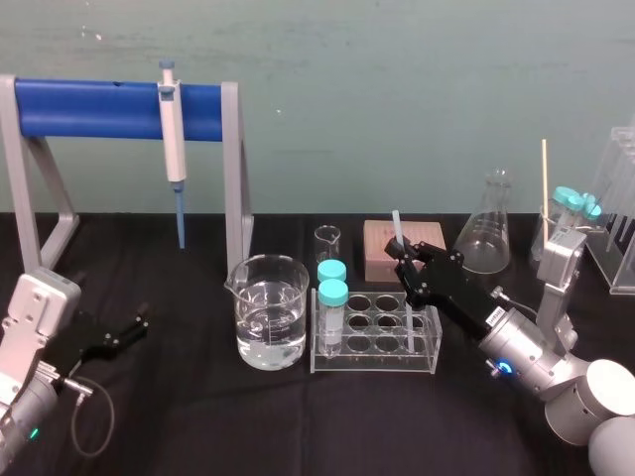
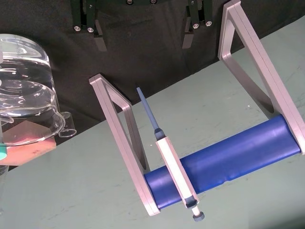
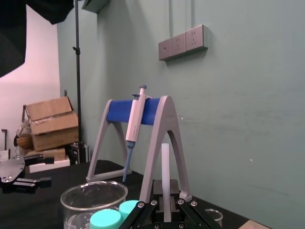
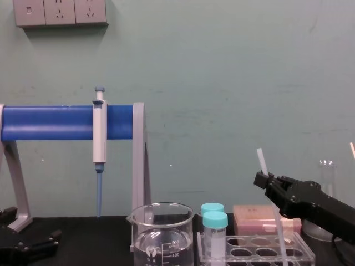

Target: Pick up the stirring rod with one hand, then place it down.

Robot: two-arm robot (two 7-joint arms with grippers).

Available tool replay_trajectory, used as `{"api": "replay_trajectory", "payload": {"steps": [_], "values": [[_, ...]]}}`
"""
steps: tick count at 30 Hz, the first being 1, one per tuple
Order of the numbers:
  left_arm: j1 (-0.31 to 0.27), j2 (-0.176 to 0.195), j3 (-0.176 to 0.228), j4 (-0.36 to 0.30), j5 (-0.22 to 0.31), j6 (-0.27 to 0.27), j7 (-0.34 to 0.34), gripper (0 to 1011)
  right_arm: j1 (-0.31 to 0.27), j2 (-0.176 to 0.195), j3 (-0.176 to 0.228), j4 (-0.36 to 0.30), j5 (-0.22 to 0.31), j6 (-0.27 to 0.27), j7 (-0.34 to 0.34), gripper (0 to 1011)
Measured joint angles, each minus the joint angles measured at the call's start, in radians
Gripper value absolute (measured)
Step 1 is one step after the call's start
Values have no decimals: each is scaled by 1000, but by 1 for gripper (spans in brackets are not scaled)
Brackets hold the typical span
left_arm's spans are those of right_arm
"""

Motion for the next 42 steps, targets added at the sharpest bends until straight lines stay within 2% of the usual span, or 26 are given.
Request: {"api": "replay_trajectory", "payload": {"steps": [21,26,27,30,31,34,35,41,42], "values": [[0,0,0,0,0,0,0,1000,-1,1,-1,-2,-5,3,-7,82],[0,0,0,0,0,0,0,1000,-1,1,-1,-2,-5,2,-6,199],[0,0,0,0,0,0,0,1000,-1,1,-1,-3,-5,2,-6,257],[0,0,0,0,0,0,0,1000,-1,1,-1,-2,-4,2,-5,329],[0,0,0,0,0,0,0,1000,-1,1,-1,-2,-4,2,-5,397],[0,0,0,0,0,0,0,1000,-1,1,-1,-3,-4,1,-5,457],[0,0,0,0,0,0,0,1000,-1,1,-1,-3,-4,1,-5,520],[0,0,0,0,0,0,0,1000,-1,1,-1,-3,-4,1,-4,676],[0,0,0,0,0,0,0,1000,-1,1,-1,-3,-3,0,-4,732]]}}
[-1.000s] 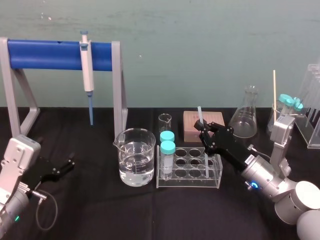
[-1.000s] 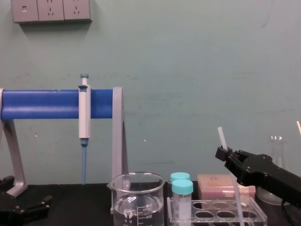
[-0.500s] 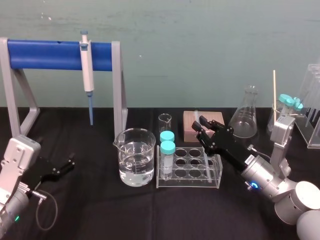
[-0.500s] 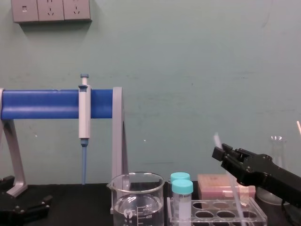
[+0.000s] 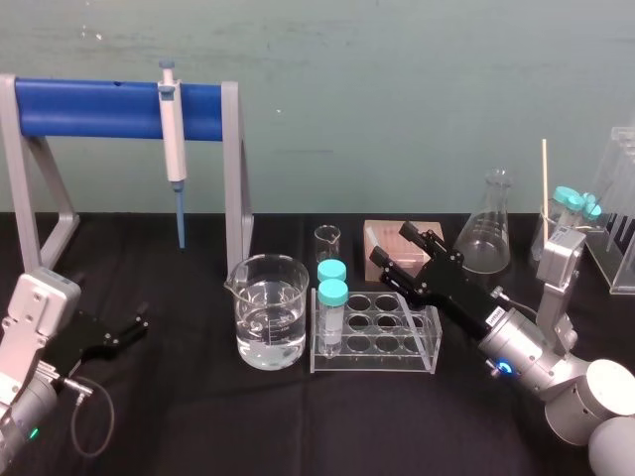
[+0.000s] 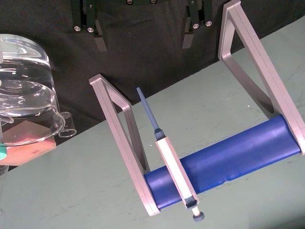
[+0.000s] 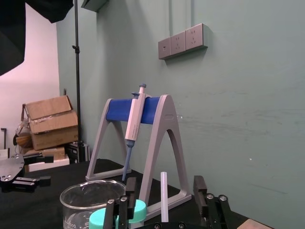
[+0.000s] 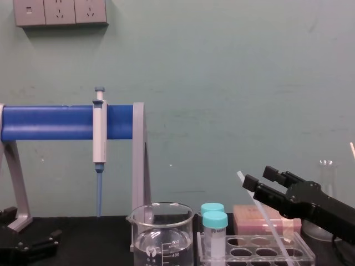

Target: Pick up the stirring rod with one hand, then place it down.

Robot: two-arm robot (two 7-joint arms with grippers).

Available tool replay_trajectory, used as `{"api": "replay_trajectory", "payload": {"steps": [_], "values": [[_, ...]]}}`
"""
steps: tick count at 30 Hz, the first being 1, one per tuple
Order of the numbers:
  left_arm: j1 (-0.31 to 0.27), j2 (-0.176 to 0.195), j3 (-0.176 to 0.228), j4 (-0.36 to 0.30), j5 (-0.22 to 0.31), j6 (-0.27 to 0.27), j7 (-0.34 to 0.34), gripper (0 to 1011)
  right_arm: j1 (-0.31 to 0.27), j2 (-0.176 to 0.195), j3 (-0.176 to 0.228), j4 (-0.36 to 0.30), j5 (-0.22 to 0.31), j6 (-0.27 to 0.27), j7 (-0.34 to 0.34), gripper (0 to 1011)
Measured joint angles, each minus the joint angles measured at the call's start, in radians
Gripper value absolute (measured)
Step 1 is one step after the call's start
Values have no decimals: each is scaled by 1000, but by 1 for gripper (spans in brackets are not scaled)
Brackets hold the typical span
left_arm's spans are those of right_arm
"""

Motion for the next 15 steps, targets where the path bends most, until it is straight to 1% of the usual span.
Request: {"api": "replay_trajectory", "payload": {"steps": [2,3,5,9,10,15], "values": [[0,0,0,0,0,0,0,1000,0,0,0,0,0,0,0,778],[0,0,0,0,0,0,0,1000,0,0,0,0,0,0,0,834],[0,0,0,0,0,0,0,1000,0,0,0,0,1,0,0,890],[0,0,0,0,0,0,0,1000,0,0,0,0,1,0,0,968],[0,0,0,0,0,0,0,1000,0,0,0,0,1,0,0,1003],[0,0,0,0,0,0,0,1000,0,0,0,0,1,0,0,1003]]}}
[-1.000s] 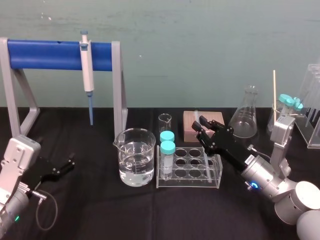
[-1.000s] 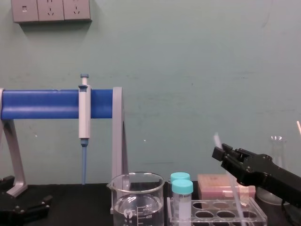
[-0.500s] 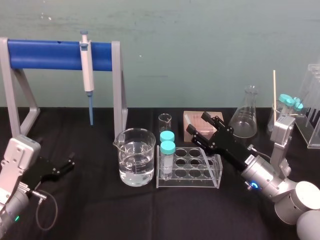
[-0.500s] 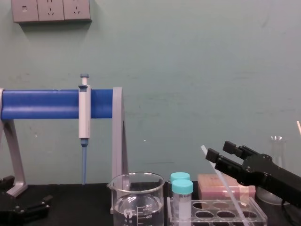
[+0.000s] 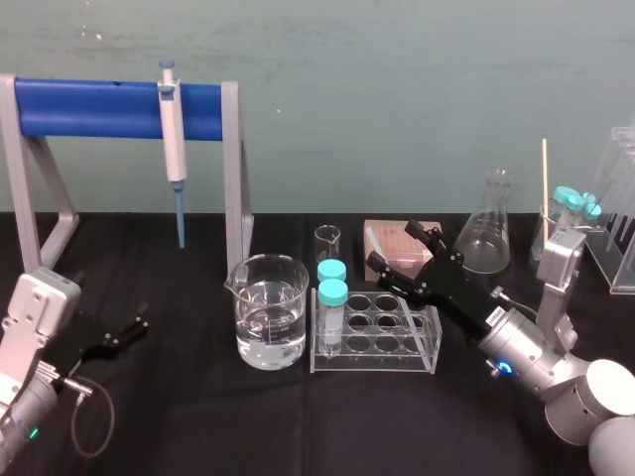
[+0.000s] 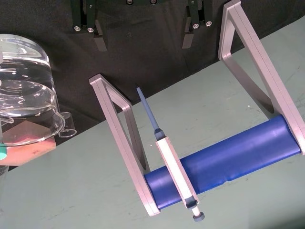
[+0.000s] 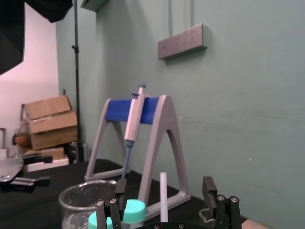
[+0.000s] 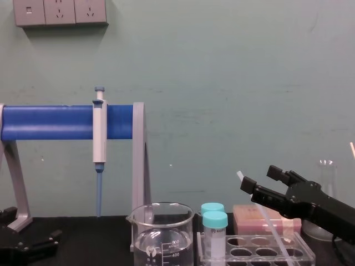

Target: Pick up the stirring rod with one hand, then place it down.

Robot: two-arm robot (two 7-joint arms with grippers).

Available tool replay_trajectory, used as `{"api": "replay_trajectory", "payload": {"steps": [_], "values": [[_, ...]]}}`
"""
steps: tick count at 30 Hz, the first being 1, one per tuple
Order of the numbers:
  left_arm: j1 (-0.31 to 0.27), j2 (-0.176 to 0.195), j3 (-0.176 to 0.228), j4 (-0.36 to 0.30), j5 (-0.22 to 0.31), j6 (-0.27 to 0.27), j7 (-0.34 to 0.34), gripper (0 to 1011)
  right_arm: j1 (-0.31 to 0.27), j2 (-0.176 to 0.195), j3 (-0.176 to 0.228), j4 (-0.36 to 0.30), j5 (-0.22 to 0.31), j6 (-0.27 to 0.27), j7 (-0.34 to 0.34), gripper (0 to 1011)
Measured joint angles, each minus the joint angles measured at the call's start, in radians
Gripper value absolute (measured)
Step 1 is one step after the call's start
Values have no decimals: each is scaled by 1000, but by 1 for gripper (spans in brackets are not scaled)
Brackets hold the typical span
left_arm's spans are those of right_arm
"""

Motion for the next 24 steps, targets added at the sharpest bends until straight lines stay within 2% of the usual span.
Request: {"api": "replay_trajectory", "payload": {"steps": [7,12,13,17,20,24], "values": [[0,0,0,0,0,0,0,1000,-60,11,13,-123,-58,-36,-144,1003],[0,0,0,0,0,0,0,1000,-94,14,39,-184,-125,-23,-313,1003],[0,0,0,0,0,0,0,1000,-102,15,48,-195,-144,1,-371,1003],[0,0,0,0,0,0,0,1000,-118,16,72,-220,-175,72,-489,1003],[0,0,0,0,0,0,0,1000,-135,14,98,-247,-202,174,-621,1003],[0,0,0,0,0,0,0,1000,-141,11,116,-257,-217,251,-690,1003]]}}
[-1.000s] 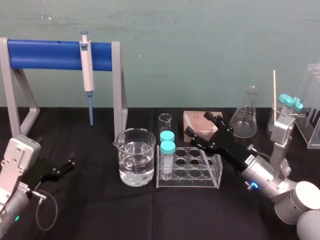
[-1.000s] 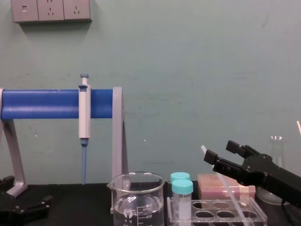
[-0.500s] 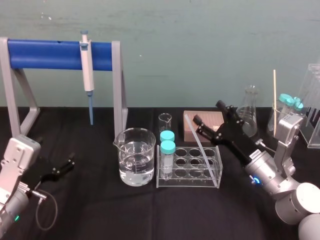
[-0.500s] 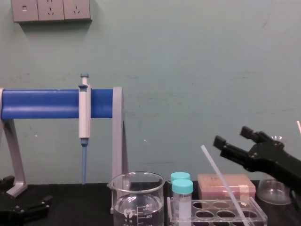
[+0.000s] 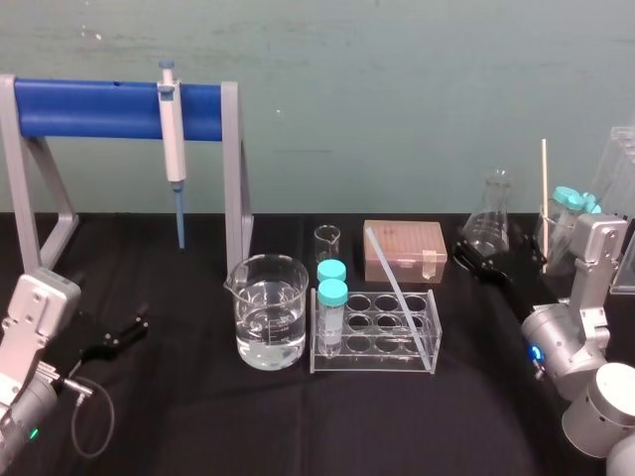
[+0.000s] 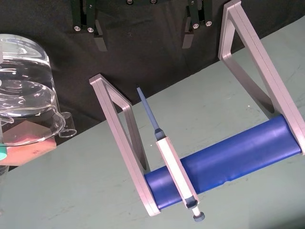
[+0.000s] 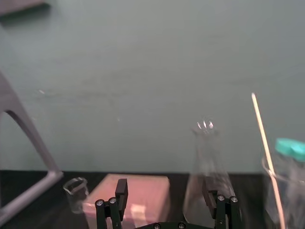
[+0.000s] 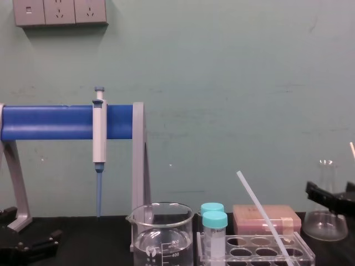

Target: Pick up the stirring rod with one hand, then place it down.

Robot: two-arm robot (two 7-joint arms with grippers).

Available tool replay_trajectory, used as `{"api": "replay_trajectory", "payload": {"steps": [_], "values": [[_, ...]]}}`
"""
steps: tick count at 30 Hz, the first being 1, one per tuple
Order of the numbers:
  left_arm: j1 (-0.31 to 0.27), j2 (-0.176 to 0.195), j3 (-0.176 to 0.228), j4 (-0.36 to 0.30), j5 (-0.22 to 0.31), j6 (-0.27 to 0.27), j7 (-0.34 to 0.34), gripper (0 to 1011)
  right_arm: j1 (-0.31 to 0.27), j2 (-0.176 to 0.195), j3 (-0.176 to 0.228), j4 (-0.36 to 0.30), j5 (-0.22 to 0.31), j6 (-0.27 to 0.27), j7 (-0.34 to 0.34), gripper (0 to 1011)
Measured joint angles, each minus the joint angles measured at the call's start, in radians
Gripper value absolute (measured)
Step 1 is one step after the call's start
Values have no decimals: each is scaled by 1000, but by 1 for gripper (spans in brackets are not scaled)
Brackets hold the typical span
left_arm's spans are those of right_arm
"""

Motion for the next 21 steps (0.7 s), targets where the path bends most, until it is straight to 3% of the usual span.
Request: {"api": "replay_trajectory", "payload": {"steps": [6,21], "values": [[0,0,0,0,0,0,0,1000,2,-7,13,5,-6,49,-9,1003],[0,0,0,0,0,0,0,1000,2,-6,10,5,-5,45,-6,1003]]}}
